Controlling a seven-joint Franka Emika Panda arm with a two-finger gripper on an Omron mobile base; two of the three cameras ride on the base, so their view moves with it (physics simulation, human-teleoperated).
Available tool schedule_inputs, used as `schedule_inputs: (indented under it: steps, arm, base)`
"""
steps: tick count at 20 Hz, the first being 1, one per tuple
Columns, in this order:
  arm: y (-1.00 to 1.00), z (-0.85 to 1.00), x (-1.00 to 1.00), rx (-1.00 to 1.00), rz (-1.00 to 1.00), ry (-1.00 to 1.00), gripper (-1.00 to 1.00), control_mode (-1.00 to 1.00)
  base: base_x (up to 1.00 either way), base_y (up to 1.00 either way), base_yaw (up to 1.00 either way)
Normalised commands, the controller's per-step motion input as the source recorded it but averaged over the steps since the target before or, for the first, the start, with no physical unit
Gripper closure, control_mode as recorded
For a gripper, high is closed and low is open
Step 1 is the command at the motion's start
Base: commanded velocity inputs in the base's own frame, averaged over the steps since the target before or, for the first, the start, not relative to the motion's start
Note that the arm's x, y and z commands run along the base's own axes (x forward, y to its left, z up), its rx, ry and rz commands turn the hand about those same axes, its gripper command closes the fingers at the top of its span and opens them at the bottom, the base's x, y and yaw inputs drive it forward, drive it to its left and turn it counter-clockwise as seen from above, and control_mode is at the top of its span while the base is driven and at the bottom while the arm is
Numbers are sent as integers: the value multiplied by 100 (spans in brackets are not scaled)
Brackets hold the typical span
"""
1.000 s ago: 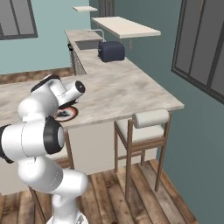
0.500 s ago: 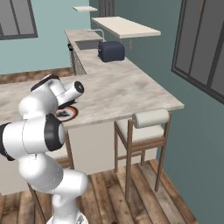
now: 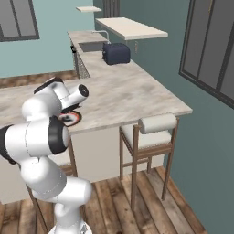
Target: Start the toaster. Once the lever pops up, take the bread to the plate on the dining counter.
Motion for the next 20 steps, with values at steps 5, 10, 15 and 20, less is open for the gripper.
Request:
schedule_inputs:
  steps: [5, 10, 15, 20]
  arm:
    - [0, -11, 8, 0, 0, 0, 100, -100]
    - [0, -13, 8, 0, 0, -1, 100, -100]
    - [1, -8, 11, 0, 0, -2, 100, -100]
    - [8, -4, 15, 0, 0, 0, 100, -100]
  base:
    - [0, 0, 0]
    - [0, 0, 0]
    - [0, 0, 0]
    - [0, 0, 0]
